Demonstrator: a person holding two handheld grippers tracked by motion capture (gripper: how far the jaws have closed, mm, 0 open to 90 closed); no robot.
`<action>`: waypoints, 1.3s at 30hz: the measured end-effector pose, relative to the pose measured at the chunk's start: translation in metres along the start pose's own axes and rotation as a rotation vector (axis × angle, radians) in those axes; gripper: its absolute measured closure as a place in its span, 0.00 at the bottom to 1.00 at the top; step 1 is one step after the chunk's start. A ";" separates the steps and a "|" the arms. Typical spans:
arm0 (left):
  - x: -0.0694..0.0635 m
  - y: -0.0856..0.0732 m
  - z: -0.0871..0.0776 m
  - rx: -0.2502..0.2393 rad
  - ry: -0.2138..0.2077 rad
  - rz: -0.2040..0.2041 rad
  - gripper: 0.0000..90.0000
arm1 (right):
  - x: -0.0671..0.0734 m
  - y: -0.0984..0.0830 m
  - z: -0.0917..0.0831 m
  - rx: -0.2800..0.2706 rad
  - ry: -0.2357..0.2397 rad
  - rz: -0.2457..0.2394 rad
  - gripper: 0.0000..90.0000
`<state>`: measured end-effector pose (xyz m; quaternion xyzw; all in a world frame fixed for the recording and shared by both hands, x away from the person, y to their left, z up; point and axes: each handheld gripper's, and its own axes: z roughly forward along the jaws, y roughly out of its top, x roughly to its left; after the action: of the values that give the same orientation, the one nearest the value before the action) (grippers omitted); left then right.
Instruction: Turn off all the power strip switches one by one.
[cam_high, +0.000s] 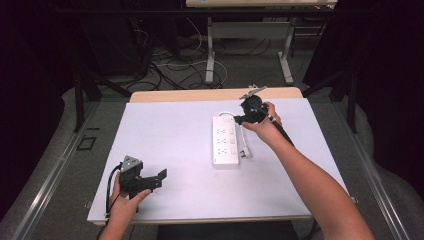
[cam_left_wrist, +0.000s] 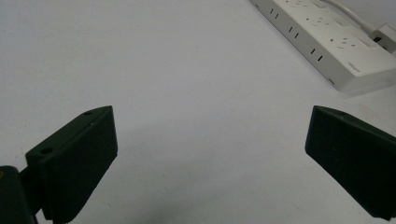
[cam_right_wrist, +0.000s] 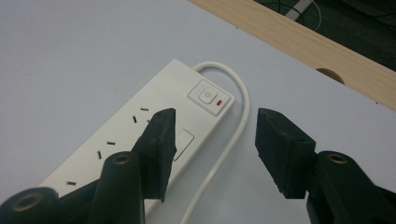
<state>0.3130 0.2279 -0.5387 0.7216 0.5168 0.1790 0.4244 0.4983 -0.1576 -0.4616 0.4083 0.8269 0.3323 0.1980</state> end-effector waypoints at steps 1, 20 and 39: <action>0.000 0.000 0.000 -0.006 0.001 -0.002 0.03 | 0.000 0.000 0.000 0.000 0.000 0.000 0.55; 0.001 0.000 -0.002 -0.005 0.001 -0.003 0.03 | -0.004 0.007 0.035 0.016 0.002 0.081 0.74; 0.002 -0.001 0.000 0.005 -0.009 -0.006 0.03 | -0.008 0.003 0.063 0.035 0.026 0.089 0.95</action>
<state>0.3133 0.2300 -0.5403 0.7219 0.5175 0.1730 0.4257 0.5421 -0.1382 -0.5031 0.4435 0.8162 0.3314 0.1651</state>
